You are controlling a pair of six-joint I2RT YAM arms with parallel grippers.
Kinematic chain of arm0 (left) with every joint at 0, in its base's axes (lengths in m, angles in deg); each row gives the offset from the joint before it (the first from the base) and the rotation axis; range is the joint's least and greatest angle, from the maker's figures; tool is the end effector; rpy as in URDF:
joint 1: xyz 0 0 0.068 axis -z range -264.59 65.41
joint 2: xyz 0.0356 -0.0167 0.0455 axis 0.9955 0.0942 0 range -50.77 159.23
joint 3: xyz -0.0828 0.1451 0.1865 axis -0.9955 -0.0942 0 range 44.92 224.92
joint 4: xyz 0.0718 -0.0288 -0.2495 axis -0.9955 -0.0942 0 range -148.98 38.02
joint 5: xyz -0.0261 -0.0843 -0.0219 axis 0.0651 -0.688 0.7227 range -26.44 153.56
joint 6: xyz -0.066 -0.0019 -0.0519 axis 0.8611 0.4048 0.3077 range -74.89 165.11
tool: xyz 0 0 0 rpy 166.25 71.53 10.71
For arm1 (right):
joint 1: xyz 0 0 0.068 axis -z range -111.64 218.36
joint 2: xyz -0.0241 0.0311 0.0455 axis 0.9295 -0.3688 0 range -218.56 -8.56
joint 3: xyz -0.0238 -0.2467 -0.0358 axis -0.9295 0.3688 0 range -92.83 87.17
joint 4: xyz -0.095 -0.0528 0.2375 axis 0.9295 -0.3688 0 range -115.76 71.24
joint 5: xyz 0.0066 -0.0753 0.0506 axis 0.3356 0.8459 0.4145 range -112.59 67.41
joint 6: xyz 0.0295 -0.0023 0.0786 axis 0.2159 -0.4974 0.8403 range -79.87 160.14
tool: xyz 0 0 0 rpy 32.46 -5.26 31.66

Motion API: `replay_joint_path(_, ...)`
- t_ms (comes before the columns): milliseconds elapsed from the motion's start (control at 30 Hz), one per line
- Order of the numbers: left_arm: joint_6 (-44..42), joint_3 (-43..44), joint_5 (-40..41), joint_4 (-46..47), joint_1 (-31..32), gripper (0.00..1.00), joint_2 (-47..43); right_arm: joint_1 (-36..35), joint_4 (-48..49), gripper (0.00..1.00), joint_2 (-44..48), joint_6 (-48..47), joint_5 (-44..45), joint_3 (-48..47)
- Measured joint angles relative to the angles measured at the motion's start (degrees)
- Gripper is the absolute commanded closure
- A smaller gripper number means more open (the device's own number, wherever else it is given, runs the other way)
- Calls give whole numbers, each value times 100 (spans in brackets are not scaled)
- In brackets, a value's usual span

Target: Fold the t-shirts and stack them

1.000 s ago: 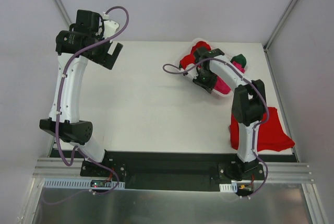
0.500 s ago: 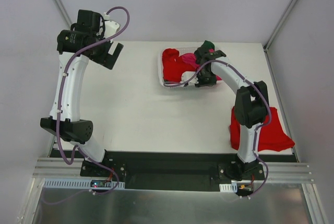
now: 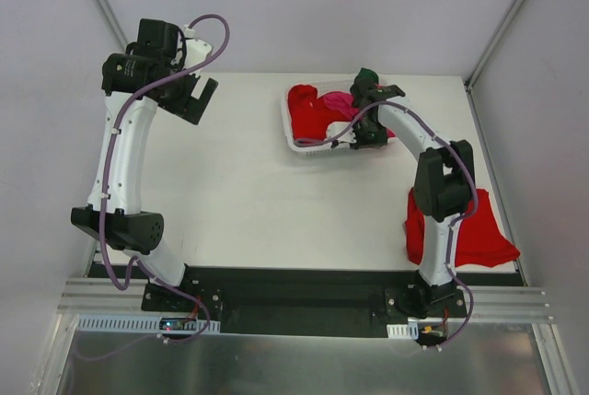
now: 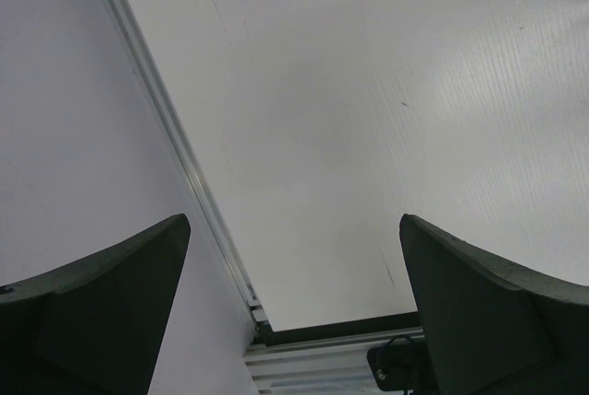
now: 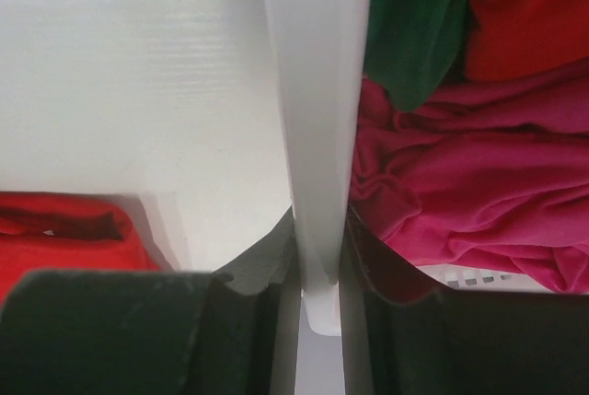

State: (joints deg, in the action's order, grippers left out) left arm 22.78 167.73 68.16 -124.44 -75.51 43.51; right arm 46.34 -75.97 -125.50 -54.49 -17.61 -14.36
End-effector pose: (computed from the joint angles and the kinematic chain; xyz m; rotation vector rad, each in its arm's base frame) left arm 0.3272 -0.0464 0.4209 0.5959 2.2670 0.2084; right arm 0.3964 0.1533 0.1803 -2.4796 1.5531 -0.3672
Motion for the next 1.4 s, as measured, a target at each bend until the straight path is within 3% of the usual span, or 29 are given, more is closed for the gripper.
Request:
replay_joint_path(367,-4,4,0,-7,0,1,0,1075,133,81,-387,-275,138,-431)
replay_joint_path(633,-92,7,87,-35,0,1,0,1766,643,80,-595,-1176,282,-599)
replay_joint_path(1000,-127,7,289,-85,0,1,42,2194,817,78,-1379,-1860,516,-1657)
replay_joint_path(1400,-129,85,330,-92,0,1,254,2649,997,78,-1399,-1902,575,-1596)
